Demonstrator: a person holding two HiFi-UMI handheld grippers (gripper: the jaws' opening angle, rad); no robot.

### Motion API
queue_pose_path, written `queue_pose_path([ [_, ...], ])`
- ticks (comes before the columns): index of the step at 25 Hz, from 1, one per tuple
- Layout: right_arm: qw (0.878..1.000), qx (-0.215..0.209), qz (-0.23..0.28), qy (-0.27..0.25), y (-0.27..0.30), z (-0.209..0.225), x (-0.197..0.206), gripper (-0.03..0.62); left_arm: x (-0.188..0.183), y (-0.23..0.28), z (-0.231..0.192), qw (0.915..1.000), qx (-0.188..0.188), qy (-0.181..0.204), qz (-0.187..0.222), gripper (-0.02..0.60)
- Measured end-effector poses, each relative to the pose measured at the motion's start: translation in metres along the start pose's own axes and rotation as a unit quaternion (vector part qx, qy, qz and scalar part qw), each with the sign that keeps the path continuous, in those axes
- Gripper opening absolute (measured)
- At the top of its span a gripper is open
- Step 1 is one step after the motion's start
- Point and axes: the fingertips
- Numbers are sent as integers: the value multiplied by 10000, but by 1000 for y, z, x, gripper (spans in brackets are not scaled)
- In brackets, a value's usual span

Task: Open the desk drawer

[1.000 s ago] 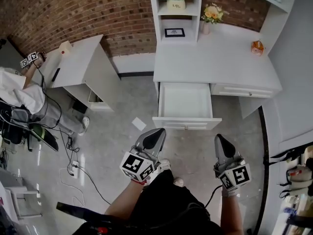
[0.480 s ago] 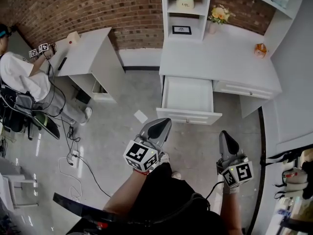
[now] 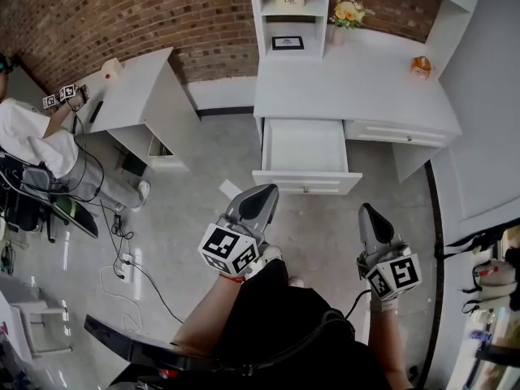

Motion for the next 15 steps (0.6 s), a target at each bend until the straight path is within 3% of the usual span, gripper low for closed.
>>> queue_pose_path([
  [15, 10000, -6, 3, 24, -8, 12, 4, 2, 3, 4, -3, 9999, -53, 69, -95, 0],
])
Point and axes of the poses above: the fingertips, and each gripper's own axes: y forward along the fingers, z to its right, x out of its underside
